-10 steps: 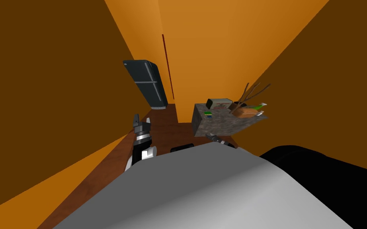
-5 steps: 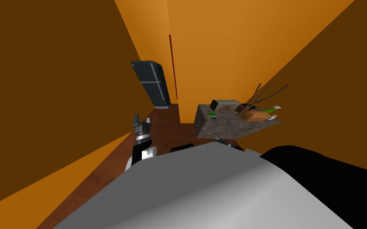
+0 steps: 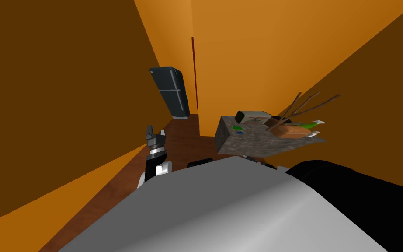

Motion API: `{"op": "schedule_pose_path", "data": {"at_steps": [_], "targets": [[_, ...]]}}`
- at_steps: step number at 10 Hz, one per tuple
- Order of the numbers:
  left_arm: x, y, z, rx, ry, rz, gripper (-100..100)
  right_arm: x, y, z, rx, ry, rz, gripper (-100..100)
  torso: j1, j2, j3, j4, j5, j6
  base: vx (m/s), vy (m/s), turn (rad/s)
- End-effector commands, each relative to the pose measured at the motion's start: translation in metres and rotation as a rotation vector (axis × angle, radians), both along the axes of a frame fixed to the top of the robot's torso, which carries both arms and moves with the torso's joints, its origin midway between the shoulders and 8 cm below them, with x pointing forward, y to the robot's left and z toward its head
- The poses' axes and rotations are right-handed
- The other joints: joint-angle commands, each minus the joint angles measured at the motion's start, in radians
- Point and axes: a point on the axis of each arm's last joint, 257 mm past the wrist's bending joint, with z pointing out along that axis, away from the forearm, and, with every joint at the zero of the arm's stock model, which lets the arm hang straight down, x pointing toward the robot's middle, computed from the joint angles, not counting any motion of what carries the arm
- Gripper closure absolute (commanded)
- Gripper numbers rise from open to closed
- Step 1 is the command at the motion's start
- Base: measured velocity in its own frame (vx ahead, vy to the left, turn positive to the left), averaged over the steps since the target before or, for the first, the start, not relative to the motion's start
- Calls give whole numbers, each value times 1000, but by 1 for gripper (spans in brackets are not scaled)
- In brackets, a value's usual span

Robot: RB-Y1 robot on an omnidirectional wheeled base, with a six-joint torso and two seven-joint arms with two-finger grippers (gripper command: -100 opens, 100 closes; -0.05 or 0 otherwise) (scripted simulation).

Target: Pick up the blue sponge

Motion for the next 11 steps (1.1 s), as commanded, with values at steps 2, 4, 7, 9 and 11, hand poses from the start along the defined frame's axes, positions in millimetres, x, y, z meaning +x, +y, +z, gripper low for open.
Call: {"op": "schedule_pose_path", "data": {"at_steps": [2, 4, 7, 9, 11], "targets": [[0, 0, 0, 0, 0, 0, 0, -32, -32, -5, -108, 83, 92, -100, 0, 0, 0, 0, 0, 1, 73, 17, 111], [0, 0, 0, 0, 0, 0, 0, -48, -51, -3, -169, 129, 164, -100, 0, -1, -1, 0, 0, 1, 72, 23, 103], [0, 0, 0, 0, 0, 0, 0, -75, -84, -3, -243, 201, 206, -100, -1, -1, -1, 0, 0, 0, 69, 10, 100], [0, 0, 0, 0, 0, 0, 0, -107, -118, 5, -330, 290, 320, -100, -1, -1, -1, 0, 0, 0, 90, 10, 167], [0, 0, 0, 0, 0, 0, 0, -119, -142, 17, -383, 339, 382, -100, -1, -3, -2, -1, 0, 1, 92, 2, 87]]}}
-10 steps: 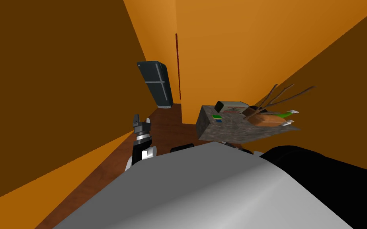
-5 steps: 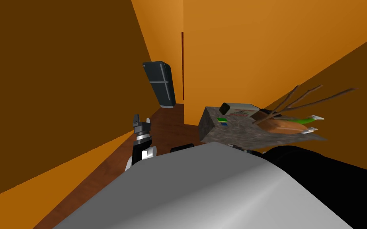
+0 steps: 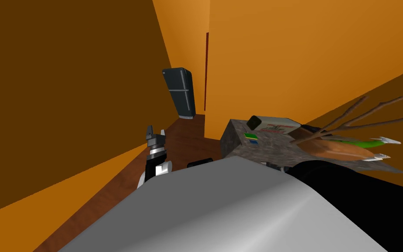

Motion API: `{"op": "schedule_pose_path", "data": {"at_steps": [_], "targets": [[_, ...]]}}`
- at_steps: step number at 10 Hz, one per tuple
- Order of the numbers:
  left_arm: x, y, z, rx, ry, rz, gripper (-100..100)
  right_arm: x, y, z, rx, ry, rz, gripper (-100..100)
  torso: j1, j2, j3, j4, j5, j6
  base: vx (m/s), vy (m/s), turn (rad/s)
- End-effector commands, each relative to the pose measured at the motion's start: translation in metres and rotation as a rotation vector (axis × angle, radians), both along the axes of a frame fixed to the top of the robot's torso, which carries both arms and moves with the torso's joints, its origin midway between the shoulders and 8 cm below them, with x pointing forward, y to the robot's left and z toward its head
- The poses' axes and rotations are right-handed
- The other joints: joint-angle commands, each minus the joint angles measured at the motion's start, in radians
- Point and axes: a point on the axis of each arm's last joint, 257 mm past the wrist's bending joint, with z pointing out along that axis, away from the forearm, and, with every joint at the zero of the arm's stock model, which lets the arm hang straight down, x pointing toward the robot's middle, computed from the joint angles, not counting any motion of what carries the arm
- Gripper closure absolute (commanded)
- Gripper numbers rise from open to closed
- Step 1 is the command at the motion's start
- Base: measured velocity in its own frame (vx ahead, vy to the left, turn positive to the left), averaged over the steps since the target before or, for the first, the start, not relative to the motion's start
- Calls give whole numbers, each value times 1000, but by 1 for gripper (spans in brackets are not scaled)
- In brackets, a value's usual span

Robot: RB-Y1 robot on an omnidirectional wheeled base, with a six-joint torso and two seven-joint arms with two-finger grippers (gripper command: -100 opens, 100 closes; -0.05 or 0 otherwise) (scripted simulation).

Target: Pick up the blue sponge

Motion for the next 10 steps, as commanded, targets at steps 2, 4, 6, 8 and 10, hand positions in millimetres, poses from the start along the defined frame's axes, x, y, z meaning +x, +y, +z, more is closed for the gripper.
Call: {"op": "schedule_pose_path", "data": {"at_steps": [2, 4, 6, 8, 10], "targets": [[0, 0, 0, 0, 0, 0, 0, -25, -36, 17, -71, 78, 68, -100, 0, 2, 1, 0, 0, 1, 59, -8, 99], [0, 0, 0, 0, 0, 0, 0, -35, -55, 28, -108, 121, 110, -100, 0, 3, 2, 1, 0, 1, 57, -5, 59], [0, 0, 0, 0, 0, 0, 0, -43, -72, 40, -141, 160, 149, -100, 0, 2, 1, 1, 0, 1, 60, -7, 75], [0, 0, 0, 0, 0, 0, 0, -53, -102, 64, -197, 225, 213, -100, 0, 1, 0, 0, 0, 0, 102, -16, 130], [0, 0, 0, 0, 0, 0, 0, -55, -123, 85, -234, 267, 262, -100, 0, -3, -2, -1, 0, 0, 131, -19, 98]]}}
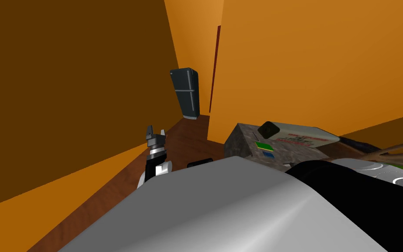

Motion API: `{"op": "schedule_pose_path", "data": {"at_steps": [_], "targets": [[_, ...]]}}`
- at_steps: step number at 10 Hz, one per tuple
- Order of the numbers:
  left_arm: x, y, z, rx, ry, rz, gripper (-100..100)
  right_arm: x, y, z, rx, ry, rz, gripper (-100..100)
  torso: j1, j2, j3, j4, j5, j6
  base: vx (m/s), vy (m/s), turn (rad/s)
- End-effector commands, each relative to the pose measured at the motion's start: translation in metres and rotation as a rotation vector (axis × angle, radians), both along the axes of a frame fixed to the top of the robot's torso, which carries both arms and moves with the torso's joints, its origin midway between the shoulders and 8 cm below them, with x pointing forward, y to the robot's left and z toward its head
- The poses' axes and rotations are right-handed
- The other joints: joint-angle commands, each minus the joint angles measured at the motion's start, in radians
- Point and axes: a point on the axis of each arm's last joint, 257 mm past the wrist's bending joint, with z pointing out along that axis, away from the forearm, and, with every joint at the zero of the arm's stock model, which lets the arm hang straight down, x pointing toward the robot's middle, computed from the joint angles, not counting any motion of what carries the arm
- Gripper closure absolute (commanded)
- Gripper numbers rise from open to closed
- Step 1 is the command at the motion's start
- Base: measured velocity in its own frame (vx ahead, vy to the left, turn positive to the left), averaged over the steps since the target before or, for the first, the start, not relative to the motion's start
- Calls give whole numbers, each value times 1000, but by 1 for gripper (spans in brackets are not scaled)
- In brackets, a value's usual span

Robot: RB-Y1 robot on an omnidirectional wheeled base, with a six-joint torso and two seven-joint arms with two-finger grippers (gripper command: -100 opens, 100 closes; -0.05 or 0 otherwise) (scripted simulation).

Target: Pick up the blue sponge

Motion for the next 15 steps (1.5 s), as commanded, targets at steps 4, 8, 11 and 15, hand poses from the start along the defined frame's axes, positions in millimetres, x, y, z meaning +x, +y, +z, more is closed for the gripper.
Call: {"op": "schedule_pose_path", "data": {"at_steps": [4, 8, 11, 15], "targets": [[0, 0, 0, 0, 0, 0, 0, 8, -20, 23, -23, 43, 64, -100, 1, 0, 0, 0, 0, 0, 100, -16, 79], [0, 0, 0, 0, 0, 0, 0, 2, -12, 9, -11, 43, 64, -100, 2, 7, 4, 2, 0, 1, 55, 0, 43], [0, 0, 0, 0, 0, 0, 0, 0, -9, 1, -8, 43, 60, -100, -1, 10, 6, 2, -1, 1, -1, -33, 48], [0, 0, 0, 0, 0, 0, 0, -1, -9, 1, -9, 42, 59, 100, 0, 10, 6, 3, -1, 2, 0, 0, 0]]}}
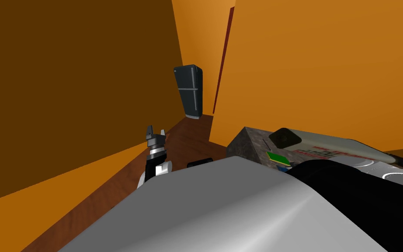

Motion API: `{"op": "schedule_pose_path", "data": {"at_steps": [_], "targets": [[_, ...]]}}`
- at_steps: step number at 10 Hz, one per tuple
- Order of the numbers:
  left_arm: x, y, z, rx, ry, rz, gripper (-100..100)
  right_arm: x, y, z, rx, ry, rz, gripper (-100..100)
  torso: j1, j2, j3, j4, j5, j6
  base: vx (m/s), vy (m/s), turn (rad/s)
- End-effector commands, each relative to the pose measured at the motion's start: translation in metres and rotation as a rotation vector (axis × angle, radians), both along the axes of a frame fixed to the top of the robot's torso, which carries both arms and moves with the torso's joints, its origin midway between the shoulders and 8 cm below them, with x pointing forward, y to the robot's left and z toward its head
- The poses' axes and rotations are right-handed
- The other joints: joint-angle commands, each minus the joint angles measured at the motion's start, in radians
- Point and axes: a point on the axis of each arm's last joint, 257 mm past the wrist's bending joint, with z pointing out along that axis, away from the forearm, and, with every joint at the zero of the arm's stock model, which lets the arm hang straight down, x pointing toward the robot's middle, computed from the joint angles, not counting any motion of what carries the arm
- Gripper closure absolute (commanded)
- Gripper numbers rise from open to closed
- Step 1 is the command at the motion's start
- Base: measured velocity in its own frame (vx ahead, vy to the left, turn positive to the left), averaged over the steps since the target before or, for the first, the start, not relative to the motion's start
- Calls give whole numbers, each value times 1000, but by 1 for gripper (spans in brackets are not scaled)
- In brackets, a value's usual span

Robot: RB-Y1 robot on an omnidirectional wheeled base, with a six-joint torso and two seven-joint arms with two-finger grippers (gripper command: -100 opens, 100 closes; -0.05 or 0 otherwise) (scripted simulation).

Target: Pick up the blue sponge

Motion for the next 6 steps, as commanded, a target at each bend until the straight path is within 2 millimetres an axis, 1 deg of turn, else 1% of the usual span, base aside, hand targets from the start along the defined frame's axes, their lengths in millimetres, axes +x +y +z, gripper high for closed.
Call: {"op": "schedule_pose_path", "data": {"at_steps": [1, 2, 3, 4, 5, 6], "targets": [[0, 0, 0, 0, 0, 0, 0, 0, 0, 0, 0, 0, 0, 100, 0, 0, 0, 0, 0, 0, 0, 0, 0], [0, 0, 0, 0, 0, 0, 0, 0, 0, 0, 0, 0, 0, 0, 0, 0, 0, 0, 0, 0, 0, 0, 0], [0, 0, 0, 0, 0, 0, 0, 5, -5, 13, -1, 2, 10, 100, 0, 0, 0, 0, 0, 0, 2, 31, -95], [0, 0, 0, 0, 0, 0, 0, 10, -7, 21, -2, 3, 16, 100, 2, 0, 0, 0, 1, 1, 5, 50, -95], [0, 0, 0, 0, 0, 0, 0, 7, -8, 16, -5, 1, 12, 100, 4, 0, 0, 0, 1, 1, 2, 21, -18], [0, 0, 0, 0, 0, 0, 0, 7, -8, 17, -3, 2, 13, 0, 2, 0, 0, 0, 1, 0, 0, 0, 0]]}}
